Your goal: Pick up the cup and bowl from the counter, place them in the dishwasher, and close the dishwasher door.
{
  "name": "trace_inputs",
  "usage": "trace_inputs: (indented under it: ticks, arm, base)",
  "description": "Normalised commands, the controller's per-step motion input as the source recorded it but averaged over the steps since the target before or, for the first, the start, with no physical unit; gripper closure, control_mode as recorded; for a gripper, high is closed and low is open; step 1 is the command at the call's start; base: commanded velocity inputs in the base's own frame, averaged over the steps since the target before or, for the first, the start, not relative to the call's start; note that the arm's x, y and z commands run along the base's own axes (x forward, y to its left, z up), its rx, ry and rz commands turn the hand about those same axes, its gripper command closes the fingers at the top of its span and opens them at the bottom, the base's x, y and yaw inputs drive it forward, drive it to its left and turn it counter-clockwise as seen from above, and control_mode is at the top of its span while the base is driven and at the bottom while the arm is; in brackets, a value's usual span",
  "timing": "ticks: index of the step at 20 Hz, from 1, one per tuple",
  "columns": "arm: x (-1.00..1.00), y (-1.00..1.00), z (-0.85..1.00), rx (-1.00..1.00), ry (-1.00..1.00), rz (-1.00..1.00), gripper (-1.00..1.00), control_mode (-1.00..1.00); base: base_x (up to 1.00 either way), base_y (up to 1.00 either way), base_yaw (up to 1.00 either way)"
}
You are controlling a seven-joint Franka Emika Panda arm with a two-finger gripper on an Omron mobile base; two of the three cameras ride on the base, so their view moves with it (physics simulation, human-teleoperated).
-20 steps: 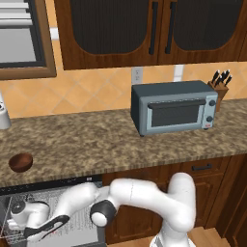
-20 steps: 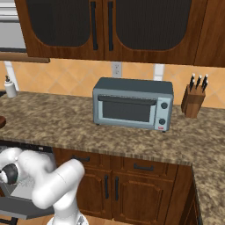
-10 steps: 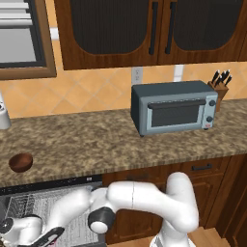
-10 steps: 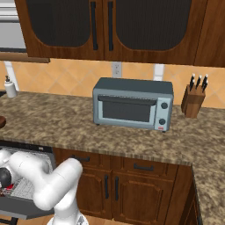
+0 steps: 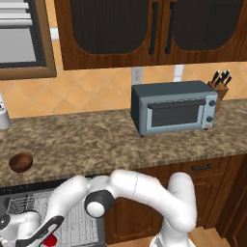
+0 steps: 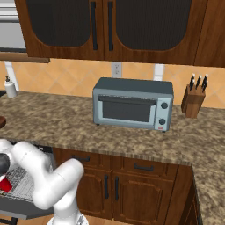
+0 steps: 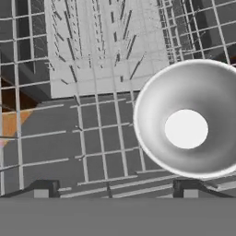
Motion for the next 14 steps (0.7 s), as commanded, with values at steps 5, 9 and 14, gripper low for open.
trace_inputs:
  ticks: [5, 9, 14]
  arm:
    - [-0.01, -0.49, 0.97, 0.22, 0.02, 0.00, -1.00, -1.00]
    - [0.00, -0.65, 1.00, 0.22, 0.03, 0.00, -1.00, -1.00]
    - [0.00, -0.41, 1.00, 0.27, 0.03, 0.00, -1.00, -1.00]
  base:
    - [0.00, 0.00, 0.00]
    - [0.00, 0.00, 0.00]
    - [0.00, 0.00, 0.00]
